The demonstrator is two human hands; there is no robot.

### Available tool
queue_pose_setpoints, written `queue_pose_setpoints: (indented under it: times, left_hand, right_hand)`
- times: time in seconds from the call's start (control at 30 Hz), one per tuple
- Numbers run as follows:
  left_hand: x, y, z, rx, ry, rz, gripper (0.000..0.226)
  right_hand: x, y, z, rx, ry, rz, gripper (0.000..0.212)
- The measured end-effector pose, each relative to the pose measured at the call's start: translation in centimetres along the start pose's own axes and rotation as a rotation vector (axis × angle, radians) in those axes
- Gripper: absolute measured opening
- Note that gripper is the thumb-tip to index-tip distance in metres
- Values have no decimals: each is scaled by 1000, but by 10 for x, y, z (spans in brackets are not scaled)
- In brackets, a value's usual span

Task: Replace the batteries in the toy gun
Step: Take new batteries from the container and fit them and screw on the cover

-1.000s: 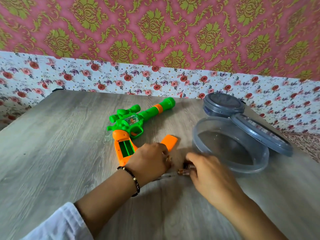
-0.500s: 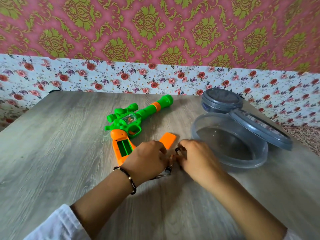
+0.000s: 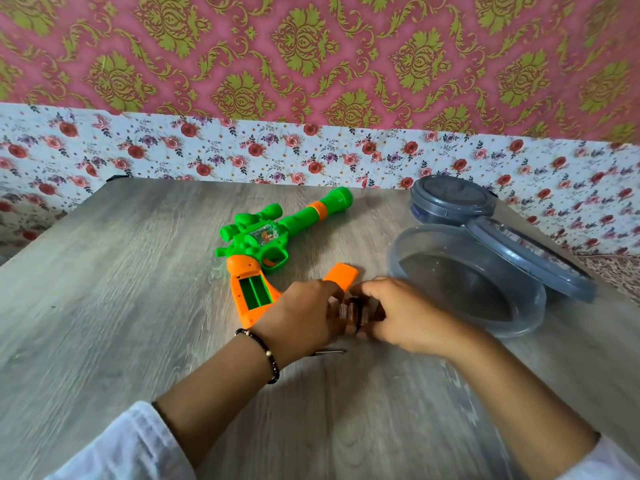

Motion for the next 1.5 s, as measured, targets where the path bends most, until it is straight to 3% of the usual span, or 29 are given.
queue_pose_setpoints:
  times: [0.17,0.27,0.37,0.5,0.63,0.9,1.03,1.23,1.43,1.5]
  left_hand:
    - [-2,5,-4,19,-43,-82,44]
    - [-29,20,-2,-40,-91,-355,49]
    - [-56,39,17,-270,-138,-565,56]
    - [-54,39,44,-577,-162,-322,68]
    - [-42,23,58,-585,-114,-99,59]
    - [-45,12,67,-690,104,-240,40]
    - [-48,13,84,-647,517,-365,29]
    - [-36,1,91,-479,1195,-431,5]
    - [-28,-13,73,-235,1284,-455,23]
    - [-27,-15,71,-162,1342,-453,19]
  right_hand:
    - [1,4,7,-55,49,-38,52]
    - [5,9,7,-75,176,-71,59]
    - [12,9,7,-56,240,-96,64]
    - [15,11,11,12,237,-67,53]
    - [12,20,14,38,279,-37,48]
    - [14,23,18,57,304,-93,48]
    - [18,24,22,44,346,-125,48]
    - [18,25,23,31,331,-141,42]
    - [18,28,21,45,259,-183,25]
    - [19,28,20,48,239,-190,24]
Point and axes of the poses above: each hand's wrist, its own y-axis away from the middle knuckle, its own x-axis out of the palm, z = x × y, the point moved 2 cm from there along -y, towards the middle knuckle, and after that the axes turned 8 degrees about z, right-handed, at the moved point
